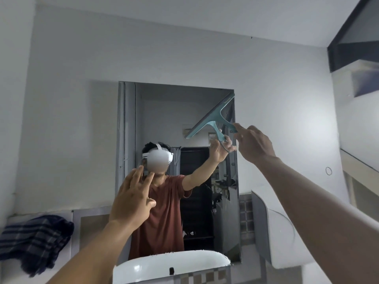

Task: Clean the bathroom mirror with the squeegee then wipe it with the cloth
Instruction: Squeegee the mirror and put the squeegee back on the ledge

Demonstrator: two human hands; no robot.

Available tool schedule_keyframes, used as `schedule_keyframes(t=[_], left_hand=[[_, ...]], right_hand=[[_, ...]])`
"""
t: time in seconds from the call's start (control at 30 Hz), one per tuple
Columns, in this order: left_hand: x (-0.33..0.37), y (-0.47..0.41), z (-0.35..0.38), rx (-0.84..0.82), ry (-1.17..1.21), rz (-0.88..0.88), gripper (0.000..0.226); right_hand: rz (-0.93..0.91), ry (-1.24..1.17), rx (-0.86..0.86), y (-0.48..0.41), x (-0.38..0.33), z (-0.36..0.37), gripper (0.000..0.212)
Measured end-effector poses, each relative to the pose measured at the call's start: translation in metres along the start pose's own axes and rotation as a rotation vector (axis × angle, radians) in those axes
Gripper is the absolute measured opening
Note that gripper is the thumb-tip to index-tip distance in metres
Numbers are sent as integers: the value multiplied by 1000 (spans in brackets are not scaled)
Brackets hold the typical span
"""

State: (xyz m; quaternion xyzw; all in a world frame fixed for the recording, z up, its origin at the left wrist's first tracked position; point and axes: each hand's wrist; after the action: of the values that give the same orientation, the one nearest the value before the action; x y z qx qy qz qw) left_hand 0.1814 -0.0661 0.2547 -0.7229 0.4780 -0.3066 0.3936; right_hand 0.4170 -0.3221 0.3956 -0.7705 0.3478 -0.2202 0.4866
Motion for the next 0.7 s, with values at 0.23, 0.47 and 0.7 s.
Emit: schedule_keyframes(t=[0.23,0.47,0.7], left_hand=[[-1,0,-2,-2,2,22,100],[-7,0,-4,-20,-11,52,100],[-5,1,-6,-17,-21,65,102]], right_hand=[[140,-200,-70,36,-39,11,33],[208,-261,-102,44,-65,19,33],[230,-261,-161,48,-77,17,61]])
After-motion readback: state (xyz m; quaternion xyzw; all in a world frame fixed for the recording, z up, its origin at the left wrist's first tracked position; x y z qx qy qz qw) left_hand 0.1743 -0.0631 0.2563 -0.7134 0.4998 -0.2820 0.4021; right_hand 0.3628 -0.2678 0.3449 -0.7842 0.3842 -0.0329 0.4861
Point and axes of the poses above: each hand's wrist, its own y-axis away from the middle knuckle, its own z-axis out of the palm, x = y × z, and after that the axes turned 15 degrees about y, right-handed
